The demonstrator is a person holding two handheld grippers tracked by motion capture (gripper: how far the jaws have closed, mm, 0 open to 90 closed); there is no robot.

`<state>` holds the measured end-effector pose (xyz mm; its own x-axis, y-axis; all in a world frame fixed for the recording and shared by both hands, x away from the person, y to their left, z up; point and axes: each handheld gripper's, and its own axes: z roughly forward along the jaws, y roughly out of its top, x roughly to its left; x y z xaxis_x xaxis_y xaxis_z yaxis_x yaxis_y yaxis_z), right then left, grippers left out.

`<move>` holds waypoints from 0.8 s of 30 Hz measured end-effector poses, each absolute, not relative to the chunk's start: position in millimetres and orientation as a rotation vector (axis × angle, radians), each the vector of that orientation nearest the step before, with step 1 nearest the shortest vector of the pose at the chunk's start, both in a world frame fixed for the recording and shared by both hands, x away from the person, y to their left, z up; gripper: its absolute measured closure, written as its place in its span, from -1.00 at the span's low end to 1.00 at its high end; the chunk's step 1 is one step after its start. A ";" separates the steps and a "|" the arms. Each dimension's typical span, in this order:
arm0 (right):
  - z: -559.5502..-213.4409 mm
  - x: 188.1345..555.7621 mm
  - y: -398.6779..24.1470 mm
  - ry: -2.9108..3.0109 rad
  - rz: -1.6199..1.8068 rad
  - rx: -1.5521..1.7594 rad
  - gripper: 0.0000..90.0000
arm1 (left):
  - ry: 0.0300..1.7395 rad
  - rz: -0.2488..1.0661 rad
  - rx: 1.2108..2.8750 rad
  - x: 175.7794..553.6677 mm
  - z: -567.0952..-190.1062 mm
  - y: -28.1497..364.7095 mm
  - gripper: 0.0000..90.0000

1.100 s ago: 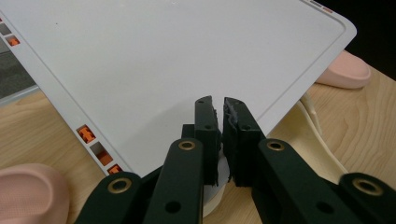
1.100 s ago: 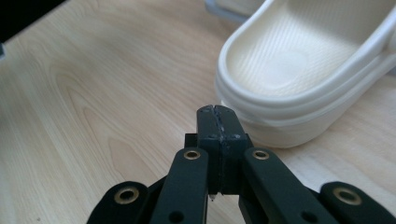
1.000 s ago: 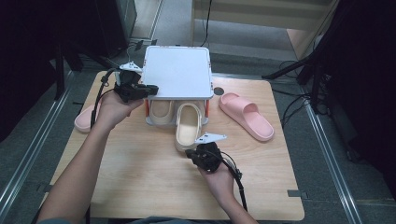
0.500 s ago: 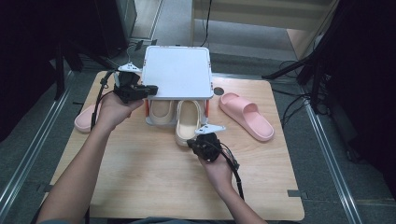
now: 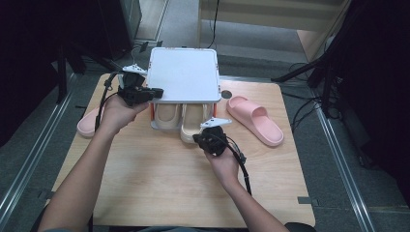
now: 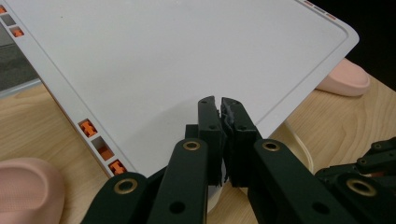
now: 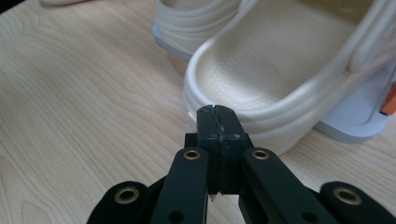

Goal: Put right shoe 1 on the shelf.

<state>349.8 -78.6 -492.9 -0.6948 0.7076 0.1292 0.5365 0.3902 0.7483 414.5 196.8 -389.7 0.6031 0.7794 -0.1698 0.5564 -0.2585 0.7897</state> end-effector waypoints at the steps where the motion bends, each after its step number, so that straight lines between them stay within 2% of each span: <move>1: -492.5 348.2 -76.4 2.442 1.186 1.098 1.00 | 1.064 0.323 1.952 414.6 -389.5 196.5 0.93; 7: -504.7 346.6 -68.9 2.495 1.149 1.097 1.00 | 1.070 0.331 1.949 413.9 -389.6 195.3 0.93; 24: -509.3 391.5 -72.6 2.410 1.152 1.148 1.00 | 1.072 0.316 1.912 410.2 -392.1 198.3 0.90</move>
